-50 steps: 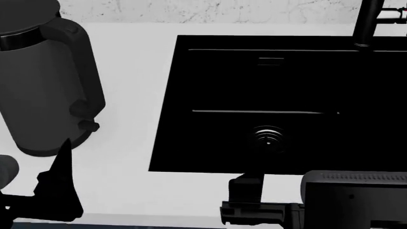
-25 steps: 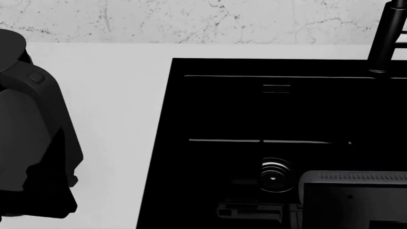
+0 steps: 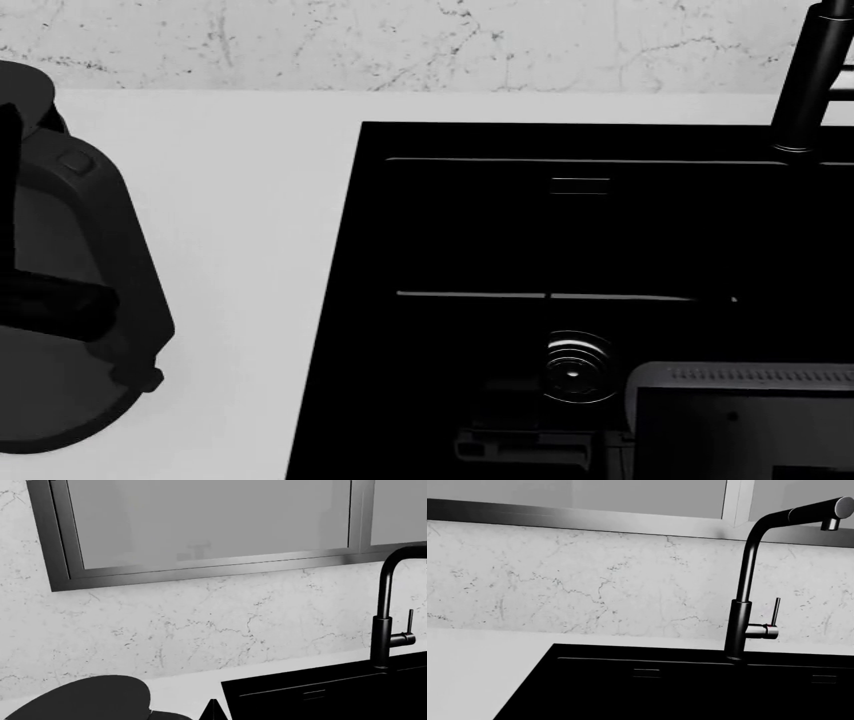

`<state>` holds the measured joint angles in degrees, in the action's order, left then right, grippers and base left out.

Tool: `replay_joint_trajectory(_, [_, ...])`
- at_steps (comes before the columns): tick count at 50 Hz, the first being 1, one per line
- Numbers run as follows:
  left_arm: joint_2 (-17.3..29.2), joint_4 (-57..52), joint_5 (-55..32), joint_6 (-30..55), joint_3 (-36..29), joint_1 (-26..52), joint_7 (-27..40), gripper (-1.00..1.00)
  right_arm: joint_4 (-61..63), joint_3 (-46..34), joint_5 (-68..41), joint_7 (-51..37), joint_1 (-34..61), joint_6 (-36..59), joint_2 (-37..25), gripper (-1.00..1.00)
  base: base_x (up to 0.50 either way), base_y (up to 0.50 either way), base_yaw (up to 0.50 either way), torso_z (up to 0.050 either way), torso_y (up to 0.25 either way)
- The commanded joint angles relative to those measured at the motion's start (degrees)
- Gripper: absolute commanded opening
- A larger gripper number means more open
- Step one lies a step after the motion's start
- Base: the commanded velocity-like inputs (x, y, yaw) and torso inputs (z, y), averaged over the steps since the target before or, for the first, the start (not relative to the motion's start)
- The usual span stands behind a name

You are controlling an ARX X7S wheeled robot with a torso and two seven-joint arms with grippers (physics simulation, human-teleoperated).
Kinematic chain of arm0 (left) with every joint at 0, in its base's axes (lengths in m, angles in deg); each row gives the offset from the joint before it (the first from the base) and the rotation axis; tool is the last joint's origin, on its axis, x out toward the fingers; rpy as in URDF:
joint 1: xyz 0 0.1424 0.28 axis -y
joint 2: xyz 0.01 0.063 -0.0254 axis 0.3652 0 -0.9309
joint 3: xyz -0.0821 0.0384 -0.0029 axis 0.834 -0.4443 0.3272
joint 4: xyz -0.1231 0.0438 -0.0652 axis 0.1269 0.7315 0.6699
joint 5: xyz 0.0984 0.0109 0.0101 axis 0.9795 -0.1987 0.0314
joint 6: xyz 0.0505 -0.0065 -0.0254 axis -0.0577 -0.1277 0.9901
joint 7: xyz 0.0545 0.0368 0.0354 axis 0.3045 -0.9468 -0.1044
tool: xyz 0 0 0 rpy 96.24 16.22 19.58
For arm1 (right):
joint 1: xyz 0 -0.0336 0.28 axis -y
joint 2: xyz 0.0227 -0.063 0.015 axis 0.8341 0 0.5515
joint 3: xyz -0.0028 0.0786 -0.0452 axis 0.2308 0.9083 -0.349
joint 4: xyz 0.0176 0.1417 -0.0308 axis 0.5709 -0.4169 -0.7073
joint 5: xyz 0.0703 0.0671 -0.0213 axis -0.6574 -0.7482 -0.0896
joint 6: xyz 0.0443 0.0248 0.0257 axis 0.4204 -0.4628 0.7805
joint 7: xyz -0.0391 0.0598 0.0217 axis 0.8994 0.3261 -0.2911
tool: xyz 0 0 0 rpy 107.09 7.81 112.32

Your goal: Press the button to open the lid of the electric kettle.

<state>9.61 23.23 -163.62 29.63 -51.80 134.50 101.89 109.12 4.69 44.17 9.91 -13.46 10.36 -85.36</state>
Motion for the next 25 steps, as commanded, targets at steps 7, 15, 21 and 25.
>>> replay_joint_trajectory(7, [-2.6,16.5,11.0,-0.2,-8.3,4.3,-14.2,-1.00,-2.1,-2.7,1.3,-0.2,-1.1,-2.9,-0.7,1.00,0.00,0.00,0.00,0.000,0.000])
replay_joint_trajectory(15, [-2.8,24.7,21.1,-3.3,-9.9,-2.4,-25.2,-1.00,-3.5,-3.9,2.5,0.4,-2.0,-5.2,-1.2,1.00,0.00,0.00,0.00,0.000,0.000])
replay_joint_trajectory(21, [-3.6,27.9,24.2,-3.8,-11.5,-3.1,-28.1,-1.00,-3.9,-4.6,2.7,0.0,-1.9,-5.4,-1.7,1.00,0.00,0.00,0.00,0.000,0.000])
replay_joint_trajectory(25, [-2.6,27.6,24.7,-4.1,-11.3,-4.2,-26.7,-1.00,-4.0,-4.6,2.4,-0.2,-2.0,-5.5,-1.9,1.00,0.00,0.00,0.00,0.000,0.000])
